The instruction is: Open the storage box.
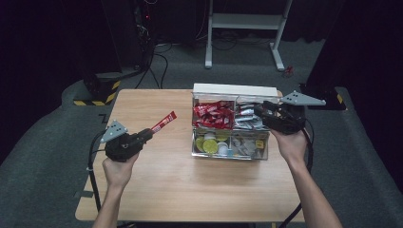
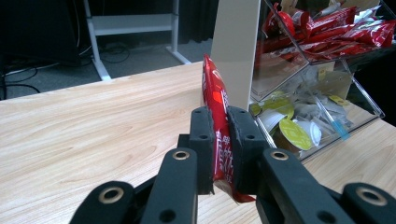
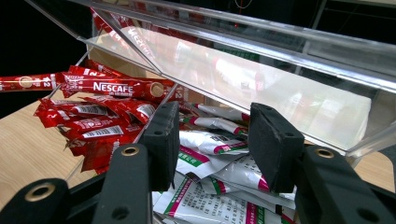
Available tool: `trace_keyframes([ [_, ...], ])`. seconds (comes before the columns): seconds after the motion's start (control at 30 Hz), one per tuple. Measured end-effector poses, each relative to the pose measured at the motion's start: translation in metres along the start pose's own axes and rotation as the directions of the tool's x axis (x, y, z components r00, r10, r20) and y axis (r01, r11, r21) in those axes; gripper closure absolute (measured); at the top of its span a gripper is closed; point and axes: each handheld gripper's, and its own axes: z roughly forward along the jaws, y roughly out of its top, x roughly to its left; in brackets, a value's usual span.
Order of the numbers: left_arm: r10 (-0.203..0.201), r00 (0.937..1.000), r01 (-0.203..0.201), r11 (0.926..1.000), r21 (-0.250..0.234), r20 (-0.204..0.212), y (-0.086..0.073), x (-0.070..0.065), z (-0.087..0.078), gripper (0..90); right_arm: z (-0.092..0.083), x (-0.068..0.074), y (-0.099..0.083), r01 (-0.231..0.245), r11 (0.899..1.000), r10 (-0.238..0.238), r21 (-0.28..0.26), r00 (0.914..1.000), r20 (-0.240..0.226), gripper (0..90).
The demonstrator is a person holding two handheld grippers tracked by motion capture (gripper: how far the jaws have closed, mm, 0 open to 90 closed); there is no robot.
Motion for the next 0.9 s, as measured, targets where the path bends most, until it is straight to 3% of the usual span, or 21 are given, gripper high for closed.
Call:
trace_keyframes([
  [0.27, 0.007, 0.9998, -0.007, 0.9998, 0.018, -0.019, -0.008, 0.000, 0.007, 81.2, 0.000, 0.000, 0.001, 0.004, 1.000, -0.004, 0.005, 1.0000, 0.002, 53.5],
  [0.9, -0.046, 0.9989, 0.047, 0.9983, 0.033, -0.010, -0.030, 0.006, 0.021, 81.1, 0.000, 0.000, 0.001, 0.002, 1.000, -0.002, 0.005, 1.0000, 0.004, 53.3],
])
